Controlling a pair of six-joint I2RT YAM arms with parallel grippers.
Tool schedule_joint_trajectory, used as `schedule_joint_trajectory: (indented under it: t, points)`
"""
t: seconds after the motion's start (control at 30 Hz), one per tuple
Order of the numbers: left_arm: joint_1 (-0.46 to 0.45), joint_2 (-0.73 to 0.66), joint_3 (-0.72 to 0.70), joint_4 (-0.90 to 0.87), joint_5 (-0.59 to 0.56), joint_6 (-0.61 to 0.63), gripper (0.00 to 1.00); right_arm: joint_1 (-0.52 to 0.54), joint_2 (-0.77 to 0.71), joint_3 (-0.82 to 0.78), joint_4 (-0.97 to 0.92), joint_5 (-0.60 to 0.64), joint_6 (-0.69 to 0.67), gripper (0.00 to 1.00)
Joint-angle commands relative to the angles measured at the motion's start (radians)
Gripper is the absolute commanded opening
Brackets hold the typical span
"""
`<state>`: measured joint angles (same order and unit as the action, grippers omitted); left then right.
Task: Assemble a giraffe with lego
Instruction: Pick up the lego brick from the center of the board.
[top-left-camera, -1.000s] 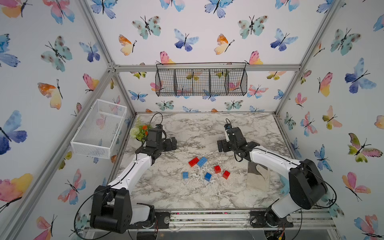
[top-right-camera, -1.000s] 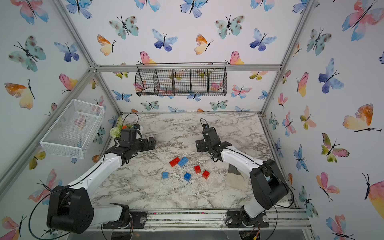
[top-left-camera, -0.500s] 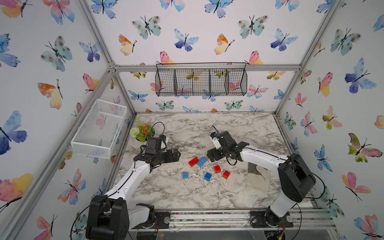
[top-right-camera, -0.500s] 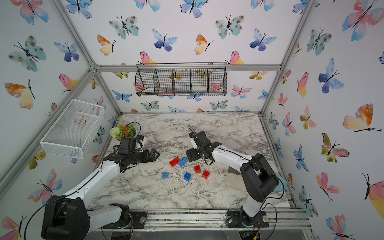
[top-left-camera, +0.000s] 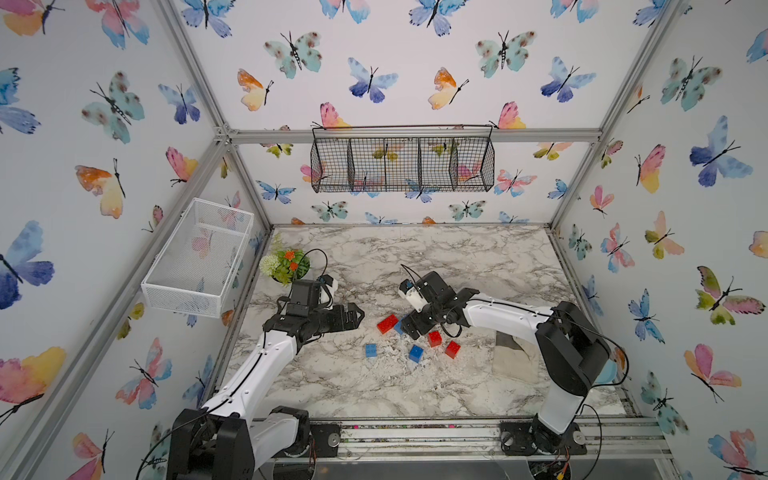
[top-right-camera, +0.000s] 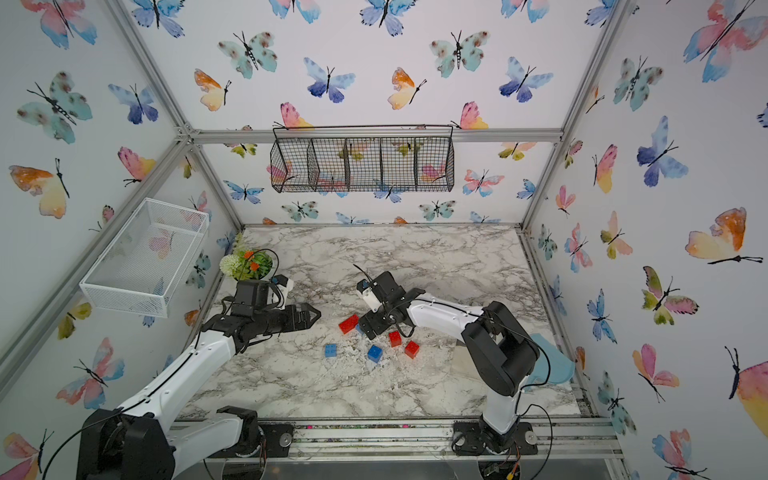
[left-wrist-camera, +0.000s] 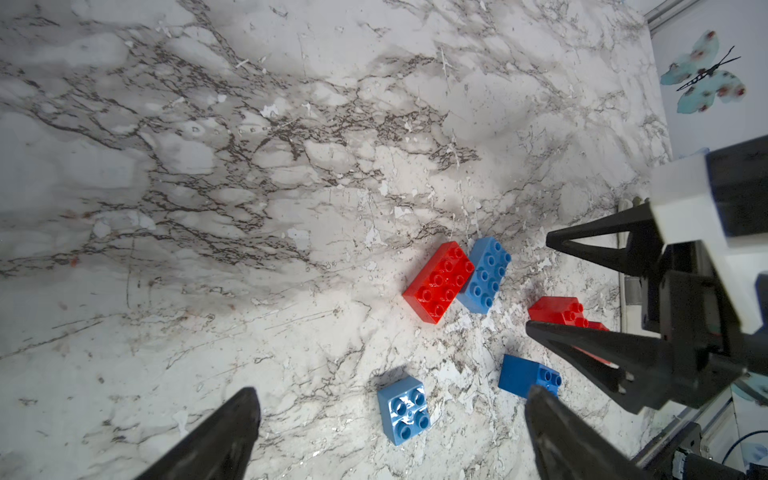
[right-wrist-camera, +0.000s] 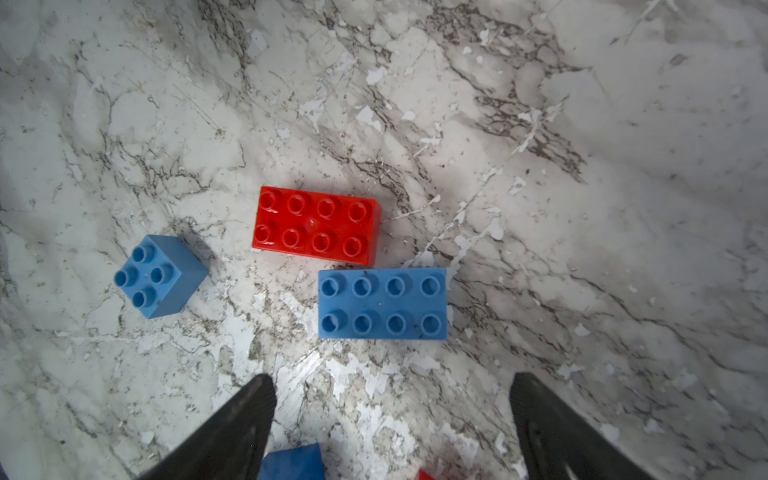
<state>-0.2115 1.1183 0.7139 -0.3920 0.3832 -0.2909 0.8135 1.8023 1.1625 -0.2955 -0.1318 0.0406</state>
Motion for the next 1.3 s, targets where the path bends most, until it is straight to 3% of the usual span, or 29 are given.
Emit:
schedule_joint_trajectory:
  t: [0.0,0.9,1.27]
  points:
    - [-0.003,0.0,-0.005,0.01,0.028,-0.014,0.98,0.009,0.035,0.032,-0.021,0.002,-0.035,0.93]
    - [-0.003,-0.02,-0.013,0.02,0.023,-0.019,0.98,0.058,0.176,0.107,0.03,0.13,-0.015,0.89]
    - [-0.003,-0.019,-0.013,0.02,0.019,-0.022,0.98,0.058,0.201,0.129,0.035,0.118,-0.015,0.77]
